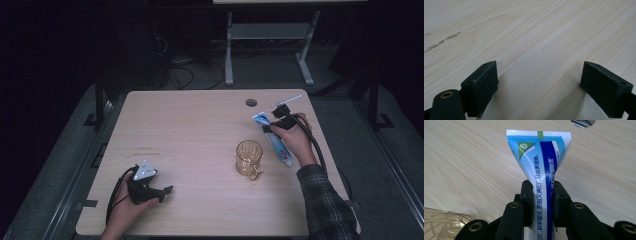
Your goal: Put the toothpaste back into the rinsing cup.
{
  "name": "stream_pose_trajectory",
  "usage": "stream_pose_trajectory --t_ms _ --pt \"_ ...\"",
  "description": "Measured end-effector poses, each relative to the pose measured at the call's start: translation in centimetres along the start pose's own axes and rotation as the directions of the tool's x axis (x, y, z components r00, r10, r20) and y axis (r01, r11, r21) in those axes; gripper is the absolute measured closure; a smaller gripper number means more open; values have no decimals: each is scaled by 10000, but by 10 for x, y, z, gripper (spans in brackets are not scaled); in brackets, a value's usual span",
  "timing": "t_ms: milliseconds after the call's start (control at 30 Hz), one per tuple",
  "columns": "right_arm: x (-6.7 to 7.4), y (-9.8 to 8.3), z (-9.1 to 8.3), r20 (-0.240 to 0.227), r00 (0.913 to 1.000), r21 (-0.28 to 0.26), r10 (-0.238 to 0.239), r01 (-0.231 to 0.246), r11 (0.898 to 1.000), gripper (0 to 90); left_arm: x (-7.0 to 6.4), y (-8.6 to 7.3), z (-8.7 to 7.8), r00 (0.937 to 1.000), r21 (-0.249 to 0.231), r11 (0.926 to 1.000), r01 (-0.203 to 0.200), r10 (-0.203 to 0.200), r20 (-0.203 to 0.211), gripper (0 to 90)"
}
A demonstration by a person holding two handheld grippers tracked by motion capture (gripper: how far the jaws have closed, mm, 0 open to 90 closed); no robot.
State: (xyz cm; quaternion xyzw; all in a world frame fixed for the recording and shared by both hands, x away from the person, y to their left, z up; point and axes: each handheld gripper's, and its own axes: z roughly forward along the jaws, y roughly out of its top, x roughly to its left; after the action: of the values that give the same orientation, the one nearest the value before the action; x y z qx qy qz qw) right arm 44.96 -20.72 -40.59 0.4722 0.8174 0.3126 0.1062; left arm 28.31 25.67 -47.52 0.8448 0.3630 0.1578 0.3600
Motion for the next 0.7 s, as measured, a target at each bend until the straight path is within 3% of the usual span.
stream_pose_trajectory --t_ms 700 --pt "-7 -2 -49 -56 9994 -1403 343 -347 9895 744 0 0 0 10000 -20 10000 5 -5 -8 132"
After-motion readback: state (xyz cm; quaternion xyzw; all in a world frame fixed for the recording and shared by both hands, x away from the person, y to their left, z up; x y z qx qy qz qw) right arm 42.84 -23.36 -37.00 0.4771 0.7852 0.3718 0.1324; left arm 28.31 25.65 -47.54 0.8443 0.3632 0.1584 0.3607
